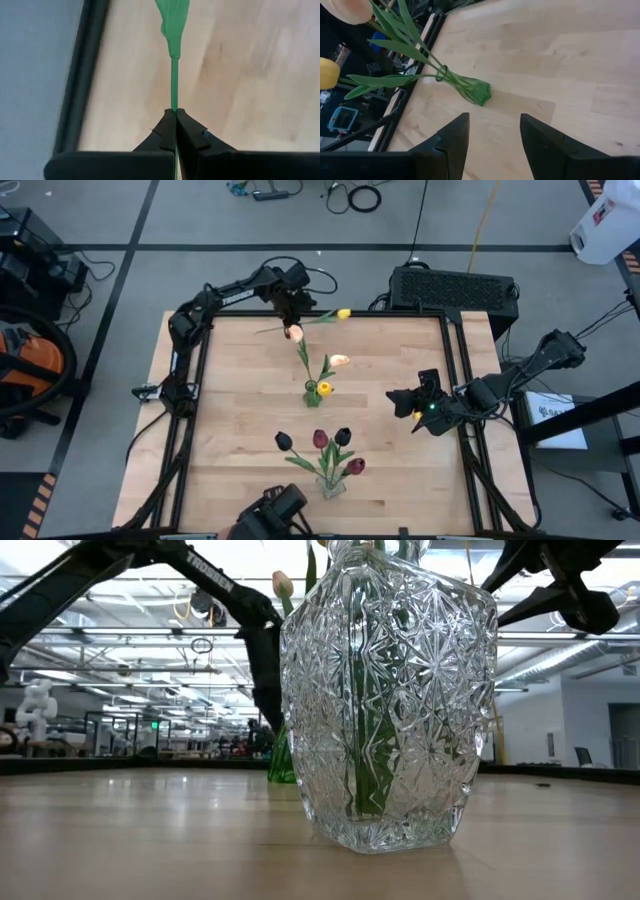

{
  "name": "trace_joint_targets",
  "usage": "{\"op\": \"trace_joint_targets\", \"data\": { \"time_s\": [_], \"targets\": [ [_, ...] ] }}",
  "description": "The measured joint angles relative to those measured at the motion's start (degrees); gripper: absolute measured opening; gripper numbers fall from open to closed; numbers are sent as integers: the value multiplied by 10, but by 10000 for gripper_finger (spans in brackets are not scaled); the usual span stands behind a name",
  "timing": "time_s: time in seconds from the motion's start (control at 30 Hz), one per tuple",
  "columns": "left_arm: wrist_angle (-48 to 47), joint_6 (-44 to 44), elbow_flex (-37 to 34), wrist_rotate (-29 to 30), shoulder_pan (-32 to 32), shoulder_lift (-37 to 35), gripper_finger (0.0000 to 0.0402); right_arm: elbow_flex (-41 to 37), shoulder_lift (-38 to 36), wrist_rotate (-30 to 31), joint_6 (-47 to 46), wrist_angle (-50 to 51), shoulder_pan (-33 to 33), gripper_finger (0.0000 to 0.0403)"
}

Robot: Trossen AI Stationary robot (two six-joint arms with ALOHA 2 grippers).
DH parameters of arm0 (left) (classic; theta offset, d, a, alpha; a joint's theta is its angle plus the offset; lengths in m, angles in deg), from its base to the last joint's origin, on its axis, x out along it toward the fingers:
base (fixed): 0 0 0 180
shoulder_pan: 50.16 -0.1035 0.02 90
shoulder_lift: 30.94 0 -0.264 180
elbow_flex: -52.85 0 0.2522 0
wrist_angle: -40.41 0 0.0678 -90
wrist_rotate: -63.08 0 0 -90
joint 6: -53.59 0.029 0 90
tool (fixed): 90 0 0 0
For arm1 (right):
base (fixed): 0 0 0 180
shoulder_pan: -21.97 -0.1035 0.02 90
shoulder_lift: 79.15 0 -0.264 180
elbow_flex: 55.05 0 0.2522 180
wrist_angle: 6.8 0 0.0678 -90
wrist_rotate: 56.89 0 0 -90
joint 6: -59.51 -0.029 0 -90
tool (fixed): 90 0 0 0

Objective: Sort flowers into vase by color
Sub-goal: Put the yellow flower into the green vase

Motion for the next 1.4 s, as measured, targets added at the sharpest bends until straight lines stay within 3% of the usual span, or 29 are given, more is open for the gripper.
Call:
{"op": "trace_joint_targets", "data": {
  "time_s": [0.53,1.07,1.23,1.4],
  "targets": [
    [-99,-64,-25,-6,-25,-16,0,0,0,4,4,5,0,169],
    [-118,-183,-81,8,-34,-289,0,0,0,2,4,38,0,169],
    [-118,-264,-98,71,-3,-383,0,0,0,0,29,38,0,169],
    [-102,-355,-99,130,74,-462,0,0,0,-1,65,38,0,169]
  ]
}}
